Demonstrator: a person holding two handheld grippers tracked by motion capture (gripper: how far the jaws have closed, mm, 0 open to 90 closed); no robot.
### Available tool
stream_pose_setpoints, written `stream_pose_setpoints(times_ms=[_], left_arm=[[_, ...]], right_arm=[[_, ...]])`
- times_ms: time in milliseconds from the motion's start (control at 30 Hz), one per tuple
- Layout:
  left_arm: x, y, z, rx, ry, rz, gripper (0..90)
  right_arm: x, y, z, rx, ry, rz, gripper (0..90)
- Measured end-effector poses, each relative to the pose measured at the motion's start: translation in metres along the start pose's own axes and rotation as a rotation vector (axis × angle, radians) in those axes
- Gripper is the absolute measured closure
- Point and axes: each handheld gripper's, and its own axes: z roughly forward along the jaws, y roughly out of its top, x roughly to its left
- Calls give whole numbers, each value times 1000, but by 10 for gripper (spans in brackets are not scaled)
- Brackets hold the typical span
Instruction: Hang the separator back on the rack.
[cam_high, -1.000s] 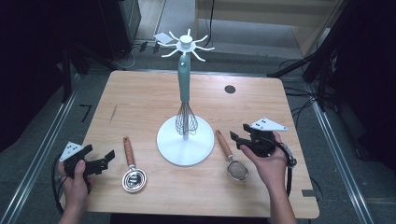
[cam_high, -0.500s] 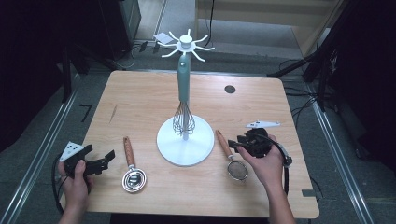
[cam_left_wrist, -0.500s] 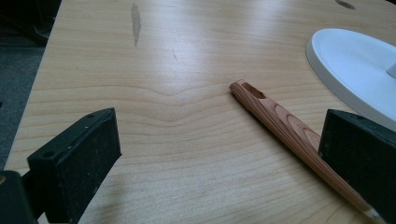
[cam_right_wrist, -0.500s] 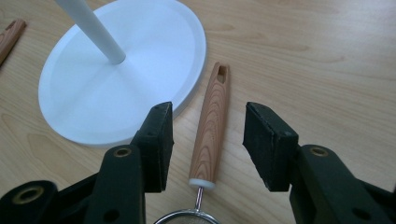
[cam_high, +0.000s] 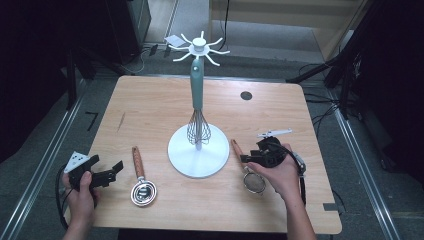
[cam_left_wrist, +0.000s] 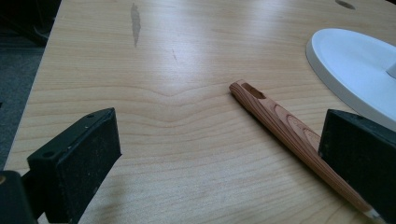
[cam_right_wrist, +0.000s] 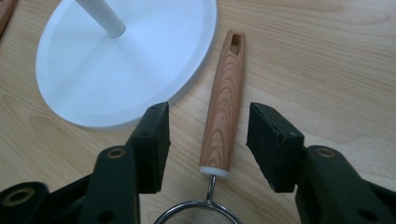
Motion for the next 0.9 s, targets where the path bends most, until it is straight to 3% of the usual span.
stream_pose_setpoints(times_ms=[100,300,367,433,667,767,900], left_arm=[[0,0,0,-1,-1,0,0],[0,0,0,0,-1,0,0],[0,0,0,0,-1,0,0],[0,0,0,-1,-1,0,0],[0,0,0,0,-1,1,0],[0,0,0,0,-1,1,0],[0,0,0,-1,-2,1,0]], right_arm=[[1,1,3,30,-13,2,567],[-1,2,9,58,-18,34,569],[-2,3,11,73,-13,53,577],[-2,4,12,106,4,102,604],[-1,5,18,169,-38,106,628],[-2,5,19,195,-12,135,629],[-2,5,21,224,-24,138,634]])
